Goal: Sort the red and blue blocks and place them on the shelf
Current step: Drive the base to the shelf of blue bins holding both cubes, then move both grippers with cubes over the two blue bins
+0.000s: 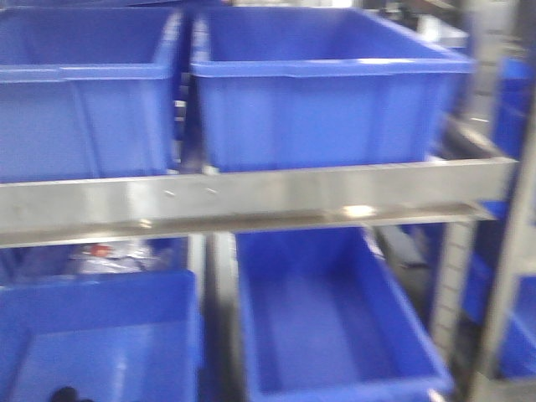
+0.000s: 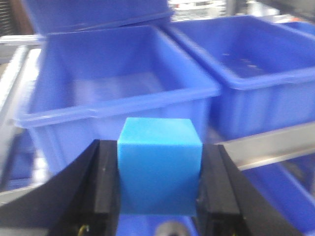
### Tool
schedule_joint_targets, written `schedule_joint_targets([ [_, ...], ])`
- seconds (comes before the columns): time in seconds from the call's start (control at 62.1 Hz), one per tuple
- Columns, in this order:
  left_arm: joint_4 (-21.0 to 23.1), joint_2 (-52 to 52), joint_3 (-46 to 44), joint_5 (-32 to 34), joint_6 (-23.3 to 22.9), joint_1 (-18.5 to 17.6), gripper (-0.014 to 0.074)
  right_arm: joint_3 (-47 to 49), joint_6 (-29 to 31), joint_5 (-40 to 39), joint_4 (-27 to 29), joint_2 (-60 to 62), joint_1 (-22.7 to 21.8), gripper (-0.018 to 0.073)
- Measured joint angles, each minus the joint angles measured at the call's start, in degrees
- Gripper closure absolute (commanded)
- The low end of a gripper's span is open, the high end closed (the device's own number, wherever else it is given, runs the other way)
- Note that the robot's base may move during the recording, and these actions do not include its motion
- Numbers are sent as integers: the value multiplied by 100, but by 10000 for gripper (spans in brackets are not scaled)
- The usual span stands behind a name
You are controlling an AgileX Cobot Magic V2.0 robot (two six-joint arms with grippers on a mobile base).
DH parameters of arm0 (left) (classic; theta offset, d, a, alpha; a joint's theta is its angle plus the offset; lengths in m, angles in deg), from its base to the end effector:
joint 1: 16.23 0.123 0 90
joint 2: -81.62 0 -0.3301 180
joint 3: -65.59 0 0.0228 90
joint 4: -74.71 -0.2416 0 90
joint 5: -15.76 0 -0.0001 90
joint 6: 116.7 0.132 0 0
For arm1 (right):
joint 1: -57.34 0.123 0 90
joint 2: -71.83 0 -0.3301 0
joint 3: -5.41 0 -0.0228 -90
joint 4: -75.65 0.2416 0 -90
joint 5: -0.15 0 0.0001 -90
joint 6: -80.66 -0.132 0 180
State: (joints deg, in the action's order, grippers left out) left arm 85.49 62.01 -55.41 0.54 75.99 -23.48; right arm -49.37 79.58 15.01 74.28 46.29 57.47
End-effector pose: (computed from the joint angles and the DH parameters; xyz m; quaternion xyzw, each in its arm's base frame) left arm 0.0517 -0.0131 0.2955 0.0773 0.7247 -0.0476 0.6831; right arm 0.0679 -0.0007 0.3164 -0.0003 0.7383 -0.0029 0.6745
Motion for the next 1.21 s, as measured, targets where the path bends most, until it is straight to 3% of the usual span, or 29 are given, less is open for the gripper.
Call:
schedule_joint_targets([
  [1.208,0,0,0,0,0,0,473,0,0,0,0,0,0,501],
])
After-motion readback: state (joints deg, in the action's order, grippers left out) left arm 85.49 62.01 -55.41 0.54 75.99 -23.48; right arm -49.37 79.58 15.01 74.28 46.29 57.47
